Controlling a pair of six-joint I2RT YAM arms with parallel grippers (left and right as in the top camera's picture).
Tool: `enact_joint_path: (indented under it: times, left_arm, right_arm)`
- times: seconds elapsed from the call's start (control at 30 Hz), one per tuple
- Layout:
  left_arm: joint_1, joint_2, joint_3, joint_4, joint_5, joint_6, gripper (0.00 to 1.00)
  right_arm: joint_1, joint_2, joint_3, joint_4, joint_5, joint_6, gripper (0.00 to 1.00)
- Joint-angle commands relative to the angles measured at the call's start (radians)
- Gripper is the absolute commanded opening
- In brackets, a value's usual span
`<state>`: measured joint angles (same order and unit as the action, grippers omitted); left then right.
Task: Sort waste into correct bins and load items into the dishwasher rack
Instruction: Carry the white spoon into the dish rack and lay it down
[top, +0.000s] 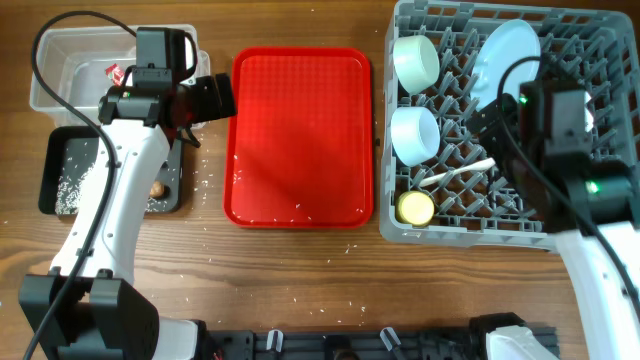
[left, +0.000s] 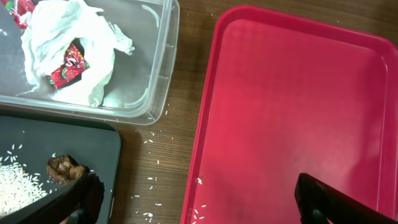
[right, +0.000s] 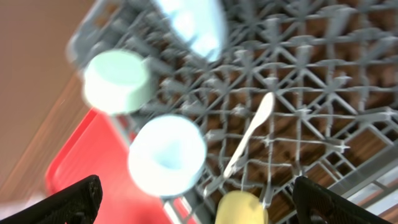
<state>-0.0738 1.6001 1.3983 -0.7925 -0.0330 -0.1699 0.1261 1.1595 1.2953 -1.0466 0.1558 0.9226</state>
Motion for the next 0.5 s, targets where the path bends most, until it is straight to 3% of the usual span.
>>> enact_joint_path:
  times: [0.0, 0.07, 0.1, 0.47]
  left_arm:
    - [0.0, 0.007, 0.009, 0.002, -0.01, 0.005, 1.0]
    - [0.0, 0.007, 0.009, 0.002, -0.01, 0.005, 1.0]
    - [0.0, 0.007, 0.009, 0.002, -0.01, 0.005, 1.0]
    - [0.0, 0.007, 0.009, 0.002, -0.01, 0.005, 1.0]
  right_arm:
    - [-0.001, -0.04, 0.014, 0.029, -0.158, -0.204, 1.0]
    - [-0.001, -0.059, 0.014, 0.025, -0.284, -0.488, 1.0]
    - [-0.001, -0.066, 0.014, 0.007, -0.3, -0.561, 1.0]
    - [-0.001, -0.075, 0.013, 0.01, -0.183, -0.587, 1.0]
